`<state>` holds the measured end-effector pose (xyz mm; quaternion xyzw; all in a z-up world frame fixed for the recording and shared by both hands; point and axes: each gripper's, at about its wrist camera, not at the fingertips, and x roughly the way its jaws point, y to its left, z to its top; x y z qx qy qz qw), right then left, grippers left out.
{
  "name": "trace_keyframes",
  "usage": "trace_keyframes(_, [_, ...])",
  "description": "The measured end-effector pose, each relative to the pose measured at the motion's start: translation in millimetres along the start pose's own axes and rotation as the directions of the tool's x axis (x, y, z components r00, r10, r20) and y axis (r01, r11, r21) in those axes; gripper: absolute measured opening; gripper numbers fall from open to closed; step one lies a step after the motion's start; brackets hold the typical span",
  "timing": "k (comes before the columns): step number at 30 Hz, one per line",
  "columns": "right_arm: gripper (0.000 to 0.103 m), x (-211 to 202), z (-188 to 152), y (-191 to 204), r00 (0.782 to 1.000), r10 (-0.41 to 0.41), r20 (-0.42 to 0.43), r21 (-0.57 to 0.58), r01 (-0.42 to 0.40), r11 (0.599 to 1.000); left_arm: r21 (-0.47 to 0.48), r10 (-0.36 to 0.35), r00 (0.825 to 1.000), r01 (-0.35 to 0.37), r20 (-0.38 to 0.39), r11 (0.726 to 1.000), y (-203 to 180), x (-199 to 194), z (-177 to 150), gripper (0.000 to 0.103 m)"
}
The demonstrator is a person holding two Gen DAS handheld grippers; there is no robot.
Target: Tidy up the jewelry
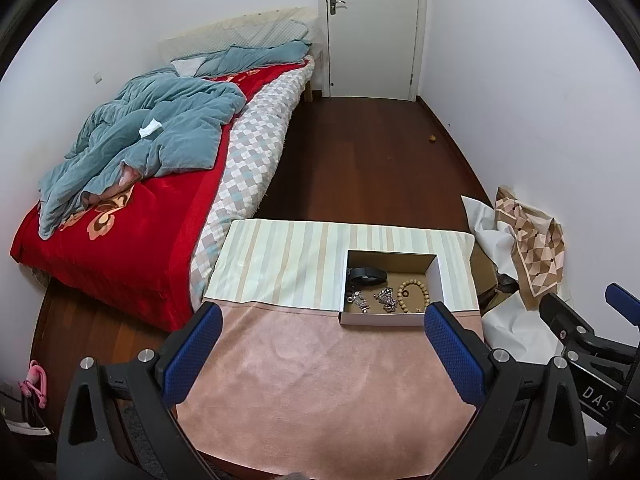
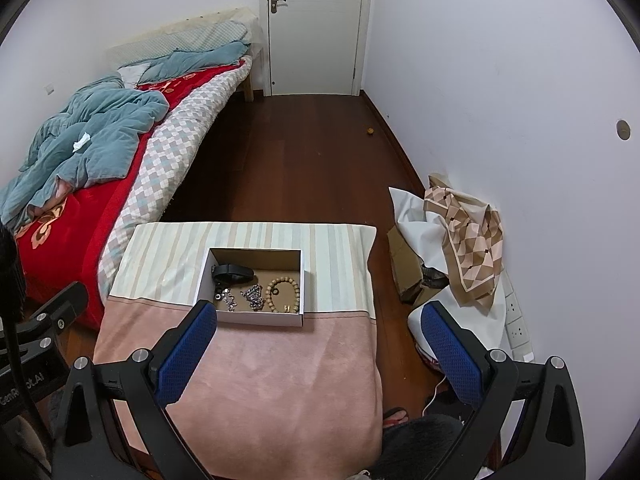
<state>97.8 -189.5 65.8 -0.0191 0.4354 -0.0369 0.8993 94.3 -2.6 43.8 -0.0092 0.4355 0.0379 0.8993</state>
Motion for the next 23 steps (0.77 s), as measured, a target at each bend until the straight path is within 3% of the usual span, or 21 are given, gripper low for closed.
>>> trace_keyframes(23, [0.103, -5.9, 2.2, 1.3, 1.000, -0.001, 0.004, -0.003, 0.001, 1.000, -0.004, -0.004, 1.000, 0.004, 0.000, 1.000, 1.8, -5.5, -1.5, 0.103])
